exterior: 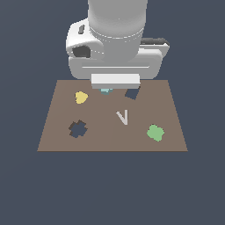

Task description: Insert a designated object into the corresponding slot on a board.

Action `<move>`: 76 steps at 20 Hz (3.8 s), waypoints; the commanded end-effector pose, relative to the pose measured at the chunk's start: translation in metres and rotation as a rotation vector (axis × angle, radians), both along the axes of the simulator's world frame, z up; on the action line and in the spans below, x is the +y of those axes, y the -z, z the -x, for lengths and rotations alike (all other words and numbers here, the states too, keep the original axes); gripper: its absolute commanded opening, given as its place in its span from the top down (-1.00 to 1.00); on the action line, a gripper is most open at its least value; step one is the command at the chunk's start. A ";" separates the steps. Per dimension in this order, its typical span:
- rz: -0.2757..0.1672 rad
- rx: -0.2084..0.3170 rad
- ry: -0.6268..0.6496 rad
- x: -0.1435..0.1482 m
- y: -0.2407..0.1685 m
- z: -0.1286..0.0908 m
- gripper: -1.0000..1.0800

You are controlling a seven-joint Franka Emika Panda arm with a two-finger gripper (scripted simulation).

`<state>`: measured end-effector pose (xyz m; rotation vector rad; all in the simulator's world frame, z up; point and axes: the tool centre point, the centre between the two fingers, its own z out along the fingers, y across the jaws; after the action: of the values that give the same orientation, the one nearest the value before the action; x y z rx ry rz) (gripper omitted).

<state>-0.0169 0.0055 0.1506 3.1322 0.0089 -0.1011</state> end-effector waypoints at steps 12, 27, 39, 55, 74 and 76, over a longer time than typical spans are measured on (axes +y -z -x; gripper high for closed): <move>0.000 -0.012 0.029 -0.007 0.018 0.017 -0.92; -0.002 -0.056 0.127 -0.029 0.084 0.074 -0.92; -0.002 -0.063 0.147 -0.033 0.100 0.085 -0.92; -0.003 -0.065 0.148 -0.033 0.121 0.085 1.00; 0.000 -0.065 0.246 -0.027 0.119 0.075 1.00; 0.001 -0.066 0.282 -0.025 0.119 0.070 1.00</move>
<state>-0.0905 -0.0210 0.0312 3.1173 -0.3926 -0.0005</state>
